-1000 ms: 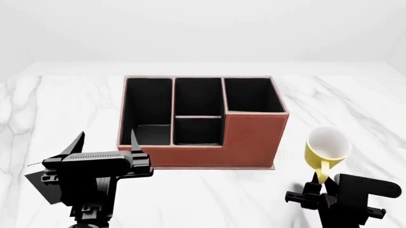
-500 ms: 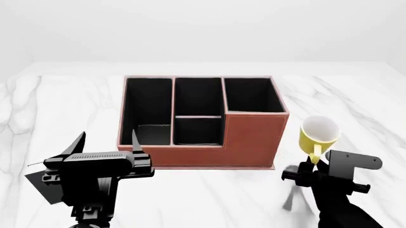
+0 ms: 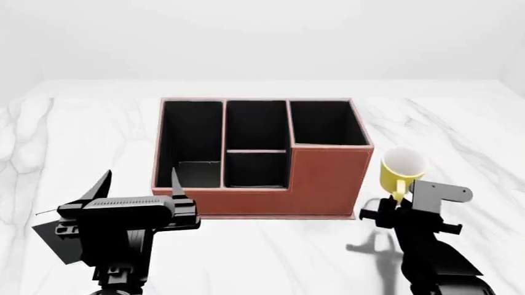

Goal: Pick up the yellow and white mug and place it to the right of the caddy.

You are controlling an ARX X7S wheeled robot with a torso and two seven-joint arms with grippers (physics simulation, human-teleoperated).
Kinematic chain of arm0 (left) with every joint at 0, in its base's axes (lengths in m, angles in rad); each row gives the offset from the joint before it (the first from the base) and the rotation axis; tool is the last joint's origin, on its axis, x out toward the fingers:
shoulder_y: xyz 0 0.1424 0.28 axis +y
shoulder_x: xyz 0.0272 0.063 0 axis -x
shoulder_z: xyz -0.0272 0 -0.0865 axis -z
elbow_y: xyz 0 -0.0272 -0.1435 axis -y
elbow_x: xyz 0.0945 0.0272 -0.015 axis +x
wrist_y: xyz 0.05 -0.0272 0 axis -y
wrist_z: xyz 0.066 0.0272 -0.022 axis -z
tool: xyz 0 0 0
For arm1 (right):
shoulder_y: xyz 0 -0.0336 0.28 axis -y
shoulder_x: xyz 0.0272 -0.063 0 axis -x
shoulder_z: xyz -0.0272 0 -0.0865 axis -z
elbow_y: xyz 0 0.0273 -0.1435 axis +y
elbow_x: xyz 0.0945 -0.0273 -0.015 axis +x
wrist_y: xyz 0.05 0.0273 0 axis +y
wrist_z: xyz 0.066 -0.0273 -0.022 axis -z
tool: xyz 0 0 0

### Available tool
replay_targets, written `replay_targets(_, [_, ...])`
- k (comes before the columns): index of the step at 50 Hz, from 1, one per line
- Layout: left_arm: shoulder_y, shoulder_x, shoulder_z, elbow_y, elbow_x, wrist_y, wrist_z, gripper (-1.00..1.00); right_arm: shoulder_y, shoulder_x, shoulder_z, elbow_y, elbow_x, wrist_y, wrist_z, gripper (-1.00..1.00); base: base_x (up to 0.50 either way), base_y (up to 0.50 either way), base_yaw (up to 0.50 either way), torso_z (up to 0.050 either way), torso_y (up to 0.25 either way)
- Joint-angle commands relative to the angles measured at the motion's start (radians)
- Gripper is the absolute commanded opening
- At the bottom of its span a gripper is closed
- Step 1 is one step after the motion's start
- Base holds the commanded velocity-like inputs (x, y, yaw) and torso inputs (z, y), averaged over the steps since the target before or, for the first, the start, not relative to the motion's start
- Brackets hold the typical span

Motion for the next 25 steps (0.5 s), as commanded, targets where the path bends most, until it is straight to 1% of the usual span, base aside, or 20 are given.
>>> replay_targets(1, [-0.001, -0.003, 0.002, 0.001, -0.005, 0.001, -0.003, 1.00, 0.073, -0.028, -0.017, 0.145, -0.049, -0.037, -0.045, -1.00, 0.00, 0.00, 0.00, 0.000, 0.000])
replay_targets(13, [-0.003, -0.006, 0.007, 0.002, -0.007, 0.002, -0.007, 1.00, 0.119, -0.051, -0.029, 0.281, -0.064, -0.077, -0.087, -1.00, 0.00, 0.00, 0.00, 0.000, 0.001])
replay_targets(25, [0.001, -0.010, 0.008, 0.002, -0.010, 0.007, -0.011, 1.00, 0.188, -0.088, -0.040, 0.479, -0.087, -0.154, -0.143, -1.00, 0.00, 0.00, 0.00, 0.000, 0.001])
